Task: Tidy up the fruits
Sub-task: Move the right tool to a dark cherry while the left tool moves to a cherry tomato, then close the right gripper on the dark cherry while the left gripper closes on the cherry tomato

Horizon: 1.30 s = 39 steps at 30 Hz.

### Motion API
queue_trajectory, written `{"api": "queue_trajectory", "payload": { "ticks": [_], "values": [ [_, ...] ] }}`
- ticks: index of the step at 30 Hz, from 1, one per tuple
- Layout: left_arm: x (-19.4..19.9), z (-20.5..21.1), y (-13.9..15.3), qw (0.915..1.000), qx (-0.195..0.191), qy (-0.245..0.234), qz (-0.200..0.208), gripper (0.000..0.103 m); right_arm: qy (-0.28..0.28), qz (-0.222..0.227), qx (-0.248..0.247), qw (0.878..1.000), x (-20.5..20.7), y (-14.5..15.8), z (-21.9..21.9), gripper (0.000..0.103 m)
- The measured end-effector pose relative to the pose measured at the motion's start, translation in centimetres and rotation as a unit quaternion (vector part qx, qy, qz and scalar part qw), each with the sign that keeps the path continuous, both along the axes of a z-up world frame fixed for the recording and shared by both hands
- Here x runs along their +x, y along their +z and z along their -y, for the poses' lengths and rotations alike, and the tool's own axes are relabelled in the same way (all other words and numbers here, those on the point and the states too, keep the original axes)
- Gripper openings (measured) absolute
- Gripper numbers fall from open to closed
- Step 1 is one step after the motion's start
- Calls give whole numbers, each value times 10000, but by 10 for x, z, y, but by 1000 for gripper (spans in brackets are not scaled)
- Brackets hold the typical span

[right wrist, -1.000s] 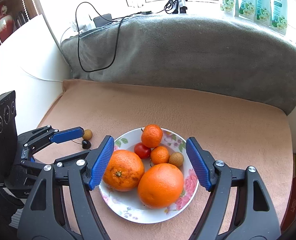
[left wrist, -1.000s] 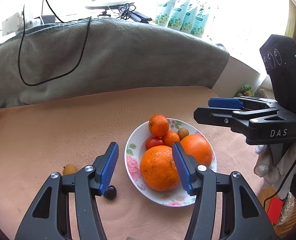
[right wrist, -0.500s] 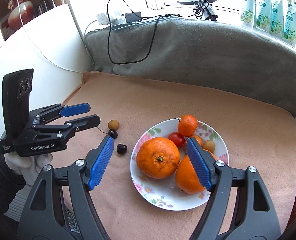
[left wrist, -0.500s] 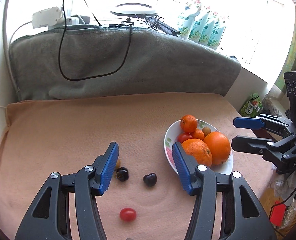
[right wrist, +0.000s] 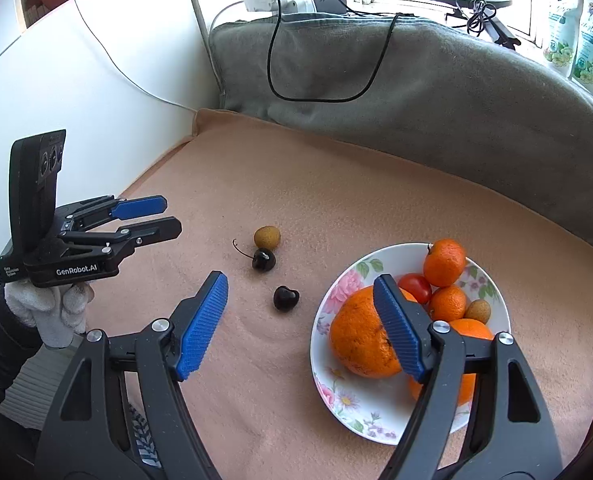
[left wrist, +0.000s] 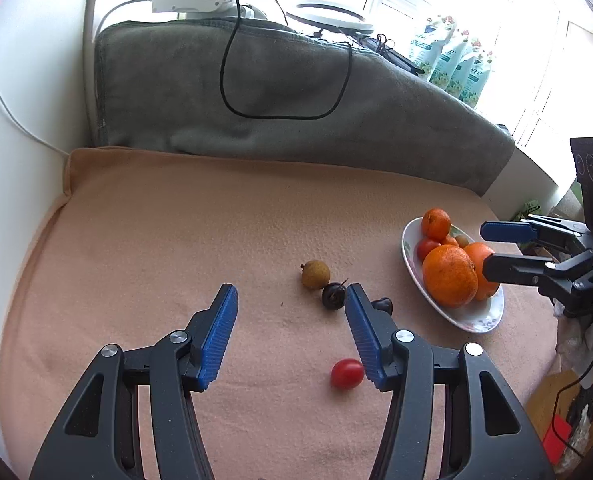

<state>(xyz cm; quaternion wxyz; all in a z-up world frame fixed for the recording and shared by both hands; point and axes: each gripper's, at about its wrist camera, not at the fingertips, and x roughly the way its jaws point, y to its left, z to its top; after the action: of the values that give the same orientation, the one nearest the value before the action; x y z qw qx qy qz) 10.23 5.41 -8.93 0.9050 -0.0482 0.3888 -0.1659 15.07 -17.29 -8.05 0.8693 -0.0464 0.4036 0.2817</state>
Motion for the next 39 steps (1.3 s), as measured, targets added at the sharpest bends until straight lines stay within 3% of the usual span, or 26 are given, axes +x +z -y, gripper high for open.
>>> {"api": "queue_trajectory", "payload": {
  "ticks": [11, 14, 20, 23, 39],
  "values": [
    [-32, 24, -31, 9991, 223, -304, -173, 55, 434, -488, -233, 9976, 33, -29, -48, 77],
    [-34, 30, -36, 9987, 232, -401, -230, 51, 537, -563, -403, 9962, 37, -39, -62, 66],
    [-32, 35, -44, 9980, 151, -498, -345, 43, 679, -720, -642, 9930, 46, -60, -79, 60],
    [-31, 39, -49, 9976, 163, -558, -380, 42, 731, -786, -766, 9913, 50, -69, -85, 51],
    [-24, 45, -51, 9970, 176, -592, -465, 42, 843, -751, -1105, 9874, 57, -79, -106, 50]
  ]
}}
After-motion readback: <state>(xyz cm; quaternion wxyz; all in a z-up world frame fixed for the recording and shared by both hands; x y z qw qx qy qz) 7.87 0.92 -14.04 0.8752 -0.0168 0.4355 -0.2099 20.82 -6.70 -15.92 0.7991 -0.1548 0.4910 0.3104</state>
